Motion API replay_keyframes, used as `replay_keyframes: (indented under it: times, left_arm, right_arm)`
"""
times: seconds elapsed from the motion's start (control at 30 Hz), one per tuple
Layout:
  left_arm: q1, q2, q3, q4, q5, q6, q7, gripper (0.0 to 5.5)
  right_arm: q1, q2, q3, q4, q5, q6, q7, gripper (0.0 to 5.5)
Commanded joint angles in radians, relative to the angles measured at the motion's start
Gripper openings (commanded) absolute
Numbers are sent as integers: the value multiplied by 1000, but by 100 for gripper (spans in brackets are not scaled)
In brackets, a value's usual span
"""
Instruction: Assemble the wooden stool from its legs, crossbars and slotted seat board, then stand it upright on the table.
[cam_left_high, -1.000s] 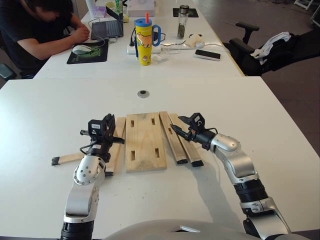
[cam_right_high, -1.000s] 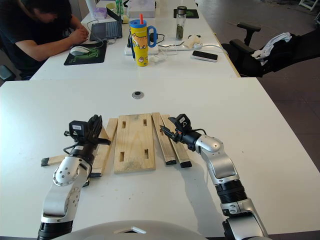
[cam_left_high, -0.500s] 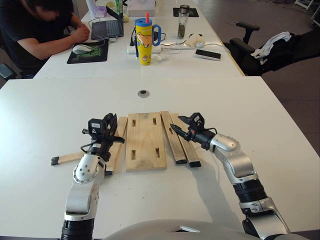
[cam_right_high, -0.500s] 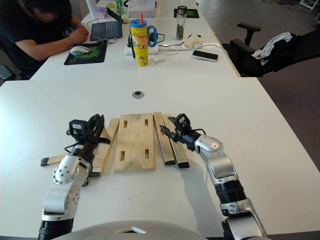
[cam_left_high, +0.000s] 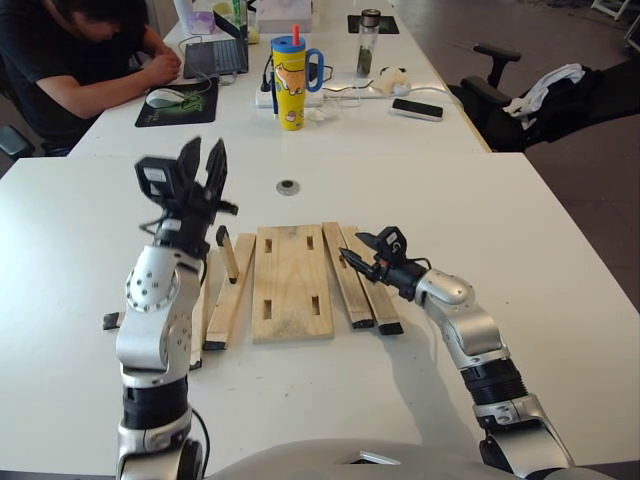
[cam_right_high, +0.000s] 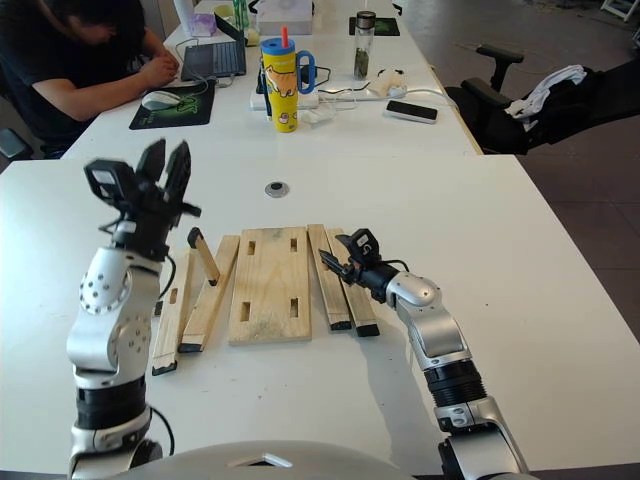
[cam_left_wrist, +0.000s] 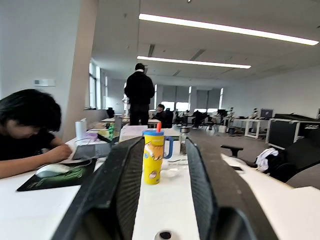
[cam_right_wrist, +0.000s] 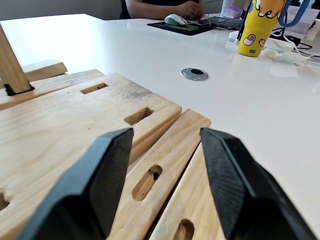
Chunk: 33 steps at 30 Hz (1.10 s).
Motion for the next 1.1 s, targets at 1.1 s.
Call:
replay_keyframes:
  times: [1.1]
  left_arm:
    - [192, 62, -56, 107, 36, 311, 15, 2]
  right_arm:
    - [-9, 47, 1, 25, -39, -25, -32, 248]
